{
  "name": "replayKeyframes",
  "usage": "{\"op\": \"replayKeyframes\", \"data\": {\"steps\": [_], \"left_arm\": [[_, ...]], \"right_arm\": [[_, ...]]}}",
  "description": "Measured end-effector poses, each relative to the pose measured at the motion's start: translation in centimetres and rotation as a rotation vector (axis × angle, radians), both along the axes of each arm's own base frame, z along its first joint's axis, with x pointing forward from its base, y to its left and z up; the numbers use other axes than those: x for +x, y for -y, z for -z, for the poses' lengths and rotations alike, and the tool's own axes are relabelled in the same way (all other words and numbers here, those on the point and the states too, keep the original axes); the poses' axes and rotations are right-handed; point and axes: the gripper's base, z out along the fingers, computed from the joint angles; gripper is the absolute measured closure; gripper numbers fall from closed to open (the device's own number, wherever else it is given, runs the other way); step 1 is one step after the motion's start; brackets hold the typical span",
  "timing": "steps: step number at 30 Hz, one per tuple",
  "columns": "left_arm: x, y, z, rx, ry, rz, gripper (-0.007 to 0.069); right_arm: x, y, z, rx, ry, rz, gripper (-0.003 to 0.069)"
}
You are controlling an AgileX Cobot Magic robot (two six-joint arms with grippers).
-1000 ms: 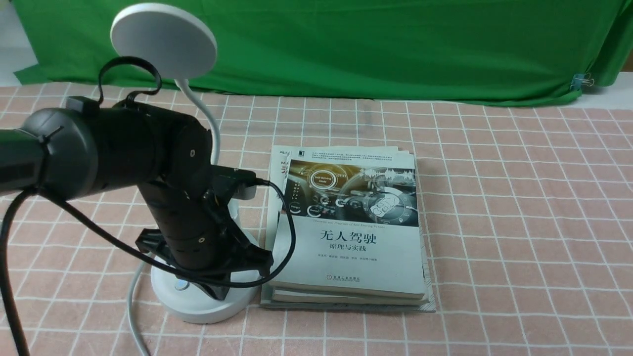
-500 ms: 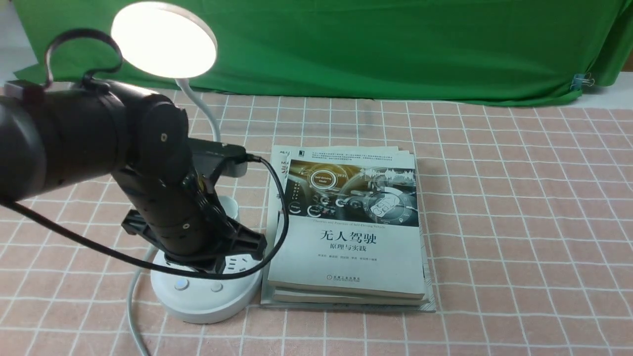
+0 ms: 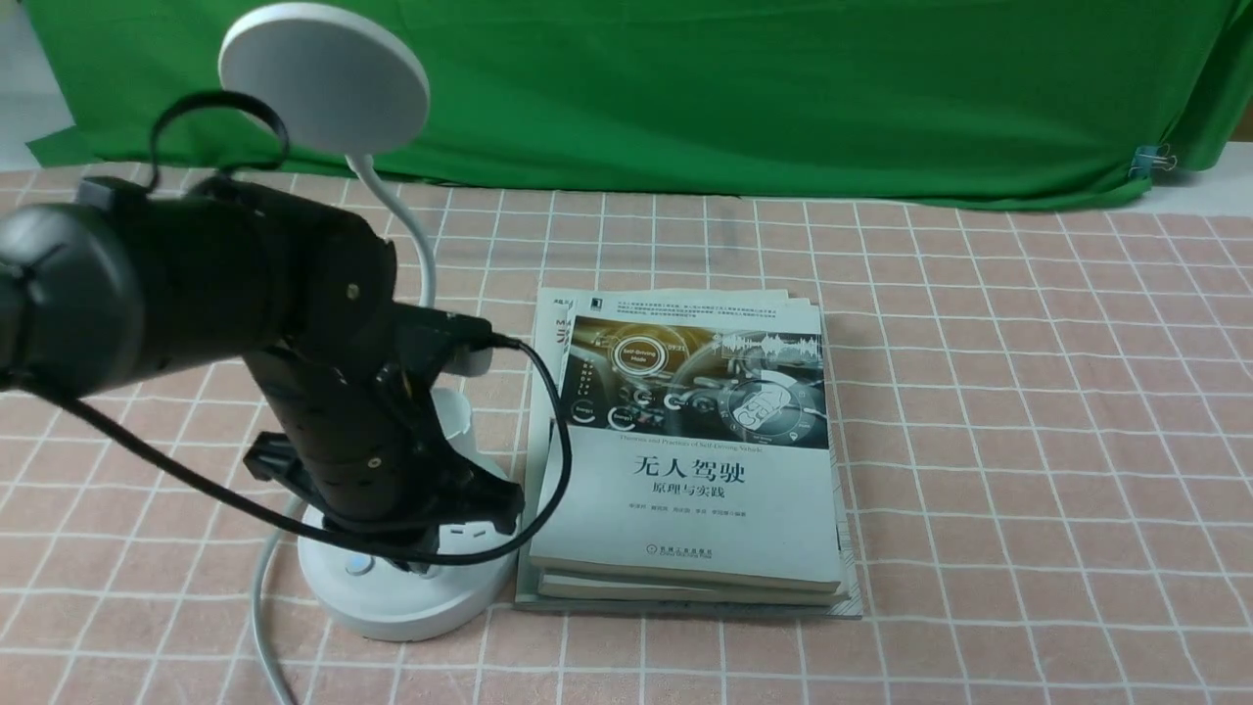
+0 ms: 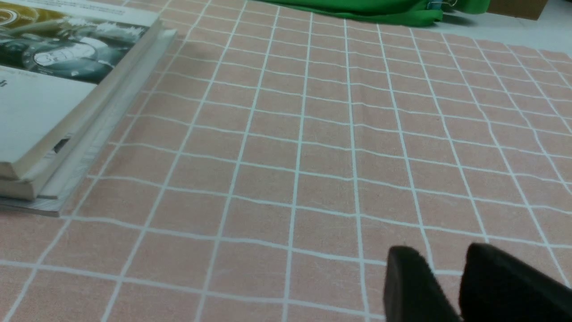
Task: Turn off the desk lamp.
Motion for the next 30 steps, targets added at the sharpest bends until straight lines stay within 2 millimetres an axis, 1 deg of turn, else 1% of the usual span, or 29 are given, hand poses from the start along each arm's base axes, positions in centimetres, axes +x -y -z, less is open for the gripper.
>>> {"op": "replayKeyframes", "data": {"steps": [3,9,13,14,17,18,19,20,21,22,23,24,26,27,28,29,30], "left_arm": [[-0.2,-0.1,-0.8,-0.007,0.023,0.0,0.062],[-0.1,-0.1,-0.1,0.001,0.004,-0.002,0.062],[-0.1,-0.1,-0.1,0.001,0.002,-0.002,0.062],[-0.3,-0.2,-0.4,0.001,0.003,-0.001,0.062],[-2.0,-0.9,-1.5,-0.018,0.036,-0.004,0.062],[-2.3,-1.0,-1.8,-0.023,0.048,-0.004,0.062],[-3.5,-1.5,-2.1,-0.042,0.078,-0.009,0.062],[-4.2,-1.8,-2.4,-0.052,0.093,-0.011,0.062],[-6.1,-2.6,-3.0,-0.088,0.159,-0.018,0.062],[-7.6,-3.2,-3.4,-0.123,0.225,-0.026,0.062],[-8.0,-3.4,-3.8,-0.135,0.247,-0.027,0.062],[-9.9,-4.1,-3.9,-0.175,0.31,-0.038,0.062],[-12.0,-5.0,-4.5,-0.242,0.418,-0.054,0.062],[-12.2,-5.1,-4.5,-0.249,0.429,-0.056,0.062],[-14.2,-6.0,-5.1,-0.304,0.54,-0.063,0.062],[-14.8,-6.3,-5.2,-0.319,0.57,-0.064,0.062],[-15.9,-6.8,-5.6,-0.351,0.643,-0.067,0.062]], "right_arm": [[0.0,0.0,0.0,0.0,0.0,0.0,0.0419],[0.0,0.0,0.0,0.0,0.0,0.0,0.0419],[0.0,0.0,0.0,0.0,0.0,0.0,0.0419],[0.0,0.0,0.0,0.0,0.0,0.0,0.0419],[0.0,0.0,0.0,0.0,0.0,0.0,0.0419],[0.0,0.0,0.0,0.0,0.0,0.0,0.0419],[0.0,0.0,0.0,0.0,0.0,0.0,0.0419],[0.0,0.0,0.0,0.0,0.0,0.0,0.0419],[0.0,0.0,0.0,0.0,0.0,0.0,0.0419],[0.0,0.0,0.0,0.0,0.0,0.0,0.0419],[0.0,0.0,0.0,0.0,0.0,0.0,0.0419],[0.0,0.0,0.0,0.0,0.0,0.0,0.0419],[0.0,0.0,0.0,0.0,0.0,0.0,0.0419],[0.0,0.0,0.0,0.0,0.0,0.0,0.0419],[0.0,0.0,0.0,0.0,0.0,0.0,0.0419],[0.0,0.0,0.0,0.0,0.0,0.0,0.0419],[0.0,0.0,0.0,0.0,0.0,0.0,0.0419]]}}
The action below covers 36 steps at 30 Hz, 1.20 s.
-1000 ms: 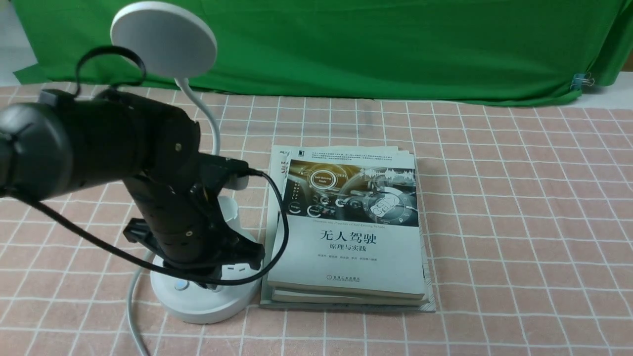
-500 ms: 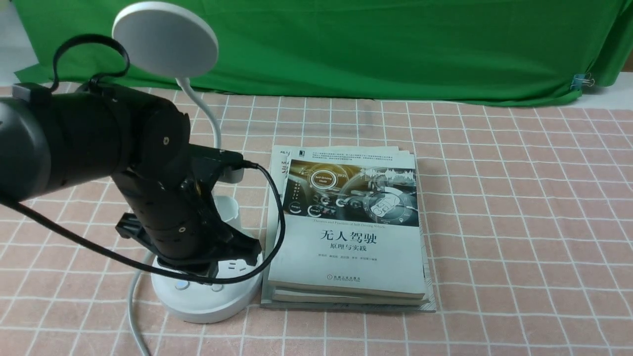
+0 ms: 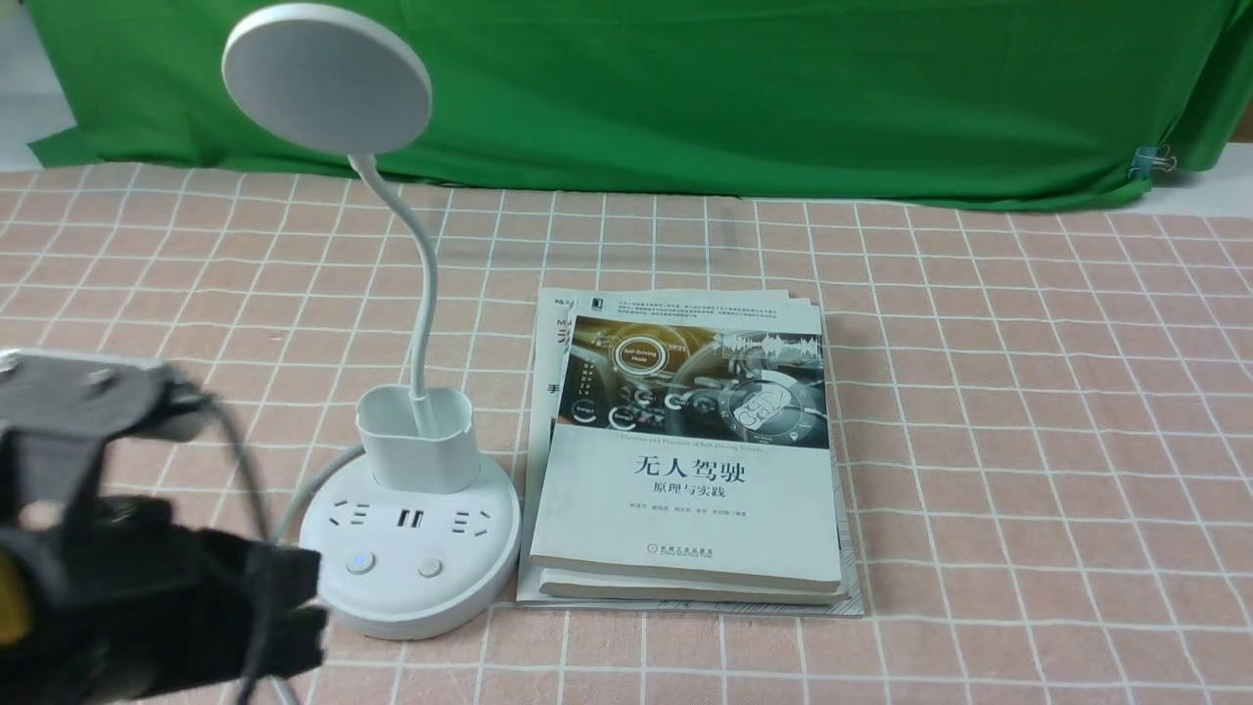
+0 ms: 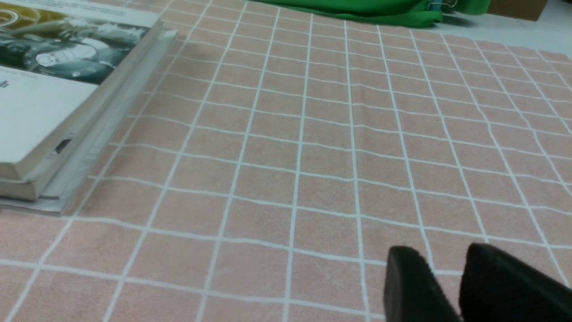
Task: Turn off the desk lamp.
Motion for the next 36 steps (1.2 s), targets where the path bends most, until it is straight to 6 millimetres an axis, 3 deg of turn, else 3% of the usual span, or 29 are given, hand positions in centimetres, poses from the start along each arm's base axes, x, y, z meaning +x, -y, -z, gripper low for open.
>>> {"op": "replayKeyframes", "data": {"steps": [7,10,24,31,36], "left_arm": [[-4.7,-2.2,0.2,-0.091,0.227,-0.007,0.062],[-5.6,-2.5,0.2,-0.11,0.27,-0.008,0.062],[-5.7,-2.8,0.3,-0.044,0.365,0.013,0.062],[-5.5,-4.3,3.7,-0.03,0.558,-0.153,0.062],[-6.0,-5.8,6.5,-0.005,0.563,-0.345,0.062]], "right_arm": [[0.0,0.0,0.0,0.0,0.0,0.0,0.0419],[0.0,0.0,0.0,0.0,0.0,0.0,0.0419],[0.0,0.0,0.0,0.0,0.0,0.0,0.0419],[0.0,0.0,0.0,0.0,0.0,0.0,0.0419],[0.0,0.0,0.0,0.0,0.0,0.0,0.0419]]}}
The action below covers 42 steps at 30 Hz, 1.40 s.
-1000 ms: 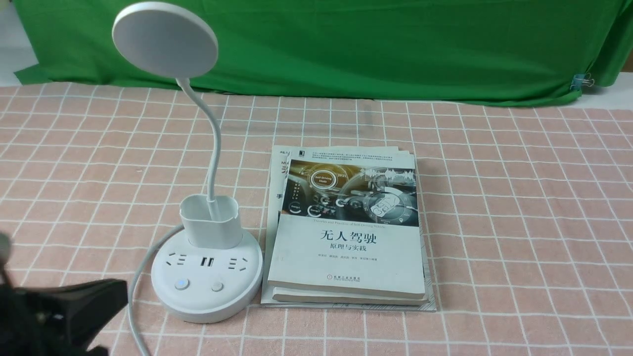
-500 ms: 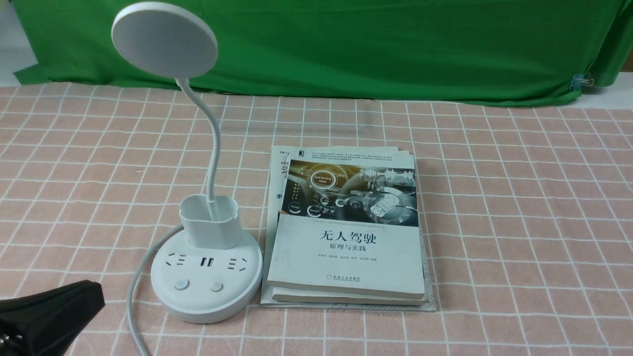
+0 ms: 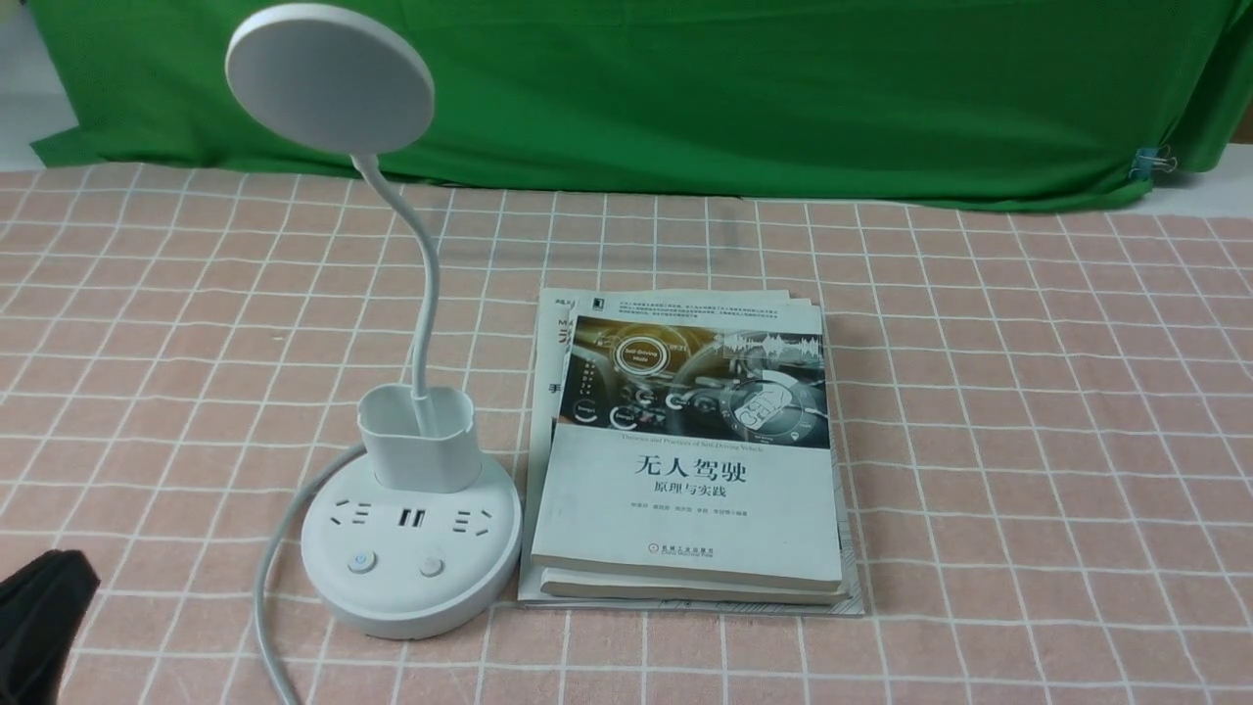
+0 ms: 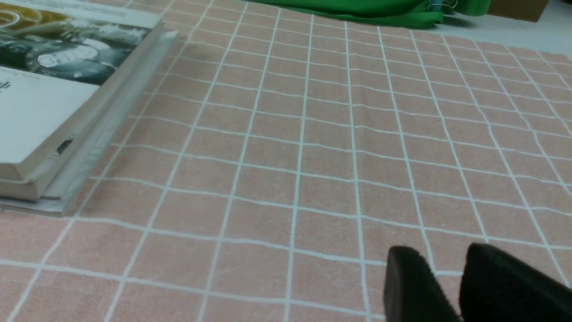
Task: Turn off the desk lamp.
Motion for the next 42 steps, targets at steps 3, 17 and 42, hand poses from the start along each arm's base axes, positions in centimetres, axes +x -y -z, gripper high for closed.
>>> {"op": "replayKeyframes", "data": {"steps": [3,17,42], "left_arm": [[-0.4,-0.5,1.0,-0.024,-0.005,-0.073,0.062],[-1.5,-0.3,2.6,-0.055,-0.131,-0.063,0.062],[-1.5,-0.3,2.6,-0.055,-0.132,-0.063,0.062]], "right_arm": [[0.0,0.0,0.0,0.0,0.0,0.0,0.0419],[0.0,0.0,0.0,0.0,0.0,0.0,0.0419],[0.0,0.0,0.0,-0.001,0.0,0.0,0.0419]]}}
